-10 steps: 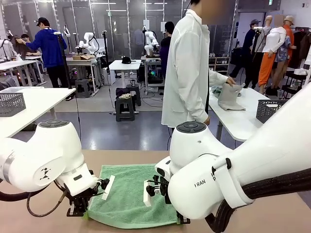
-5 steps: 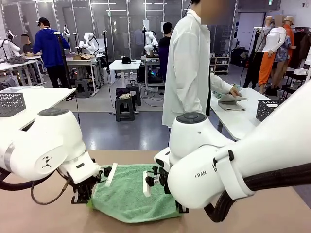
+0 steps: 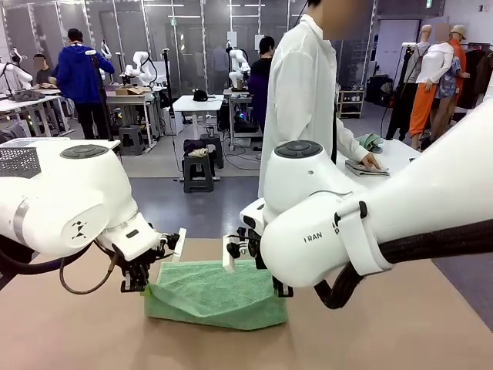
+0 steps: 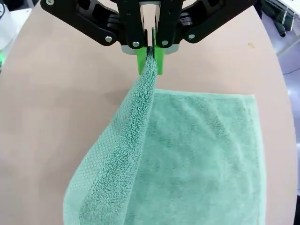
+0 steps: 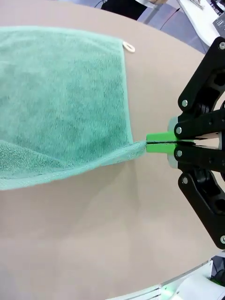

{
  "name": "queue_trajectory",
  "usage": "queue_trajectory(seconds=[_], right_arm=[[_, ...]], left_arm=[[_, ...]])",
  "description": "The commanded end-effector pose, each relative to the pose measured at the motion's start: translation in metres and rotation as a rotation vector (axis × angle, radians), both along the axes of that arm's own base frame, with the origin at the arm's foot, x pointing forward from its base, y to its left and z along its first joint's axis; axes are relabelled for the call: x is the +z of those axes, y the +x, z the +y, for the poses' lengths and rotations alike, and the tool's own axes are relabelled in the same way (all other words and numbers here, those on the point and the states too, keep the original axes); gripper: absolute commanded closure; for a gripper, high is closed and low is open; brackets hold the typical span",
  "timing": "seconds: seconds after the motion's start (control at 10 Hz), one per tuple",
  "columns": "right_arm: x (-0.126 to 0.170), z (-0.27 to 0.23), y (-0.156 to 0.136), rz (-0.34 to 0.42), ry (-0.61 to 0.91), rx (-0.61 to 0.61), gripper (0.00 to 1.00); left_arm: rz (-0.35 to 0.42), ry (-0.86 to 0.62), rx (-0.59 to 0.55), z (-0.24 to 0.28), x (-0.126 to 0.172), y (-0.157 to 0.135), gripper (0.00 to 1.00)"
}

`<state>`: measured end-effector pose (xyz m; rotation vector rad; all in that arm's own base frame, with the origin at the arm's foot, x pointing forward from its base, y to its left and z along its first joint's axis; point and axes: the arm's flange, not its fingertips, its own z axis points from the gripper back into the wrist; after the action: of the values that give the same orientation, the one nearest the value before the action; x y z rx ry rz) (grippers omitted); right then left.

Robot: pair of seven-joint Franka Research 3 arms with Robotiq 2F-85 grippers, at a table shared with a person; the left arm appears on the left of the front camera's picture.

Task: Fold the towels and place them in the basket.
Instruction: When a person lays out a Towel with hook on the table, fold it in half twice.

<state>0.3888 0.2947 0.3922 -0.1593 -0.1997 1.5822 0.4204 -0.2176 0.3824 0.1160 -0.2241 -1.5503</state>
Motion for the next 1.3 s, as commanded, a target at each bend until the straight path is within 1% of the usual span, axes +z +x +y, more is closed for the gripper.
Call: queue_trajectory(seconds=[0.0,0.2,0.4,0.5,0.9,1.0,1.2], right_arm=[[0.004,0.002,0.020,-0.018,-0.030,-0.019,0.99],[0.008,-0.002,0.028,-0.032,-0.034,-0.050,0.99],[0.007,-0.003,0.029,-0.045,-0.052,-0.067,0.99],[0.010,-0.008,0.028,-0.027,-0.015,-0.024,0.99],[0.009,-0.007,0.028,-0.030,-0.020,-0.029,0.99],[0.009,-0.006,0.045,-0.022,-0.006,-0.006,0.99],[0.008,-0.001,0.076,-0.036,-0.003,0.041,0.99]], left_arm=[[0.001,0.039,0.045,-0.002,0.004,0.021,0.93],[0.012,0.042,0.072,0.002,0.007,0.026,0.93],[0.026,0.039,0.086,0.003,0.007,0.023,0.93],[0.005,0.016,0.057,0.006,0.005,0.024,0.93],[0.013,0.019,0.062,0.005,0.004,0.023,0.93],[0.026,0.022,0.033,0.003,0.004,0.038,0.93],[0.030,0.037,0.024,0.000,0.011,0.069,0.93]])
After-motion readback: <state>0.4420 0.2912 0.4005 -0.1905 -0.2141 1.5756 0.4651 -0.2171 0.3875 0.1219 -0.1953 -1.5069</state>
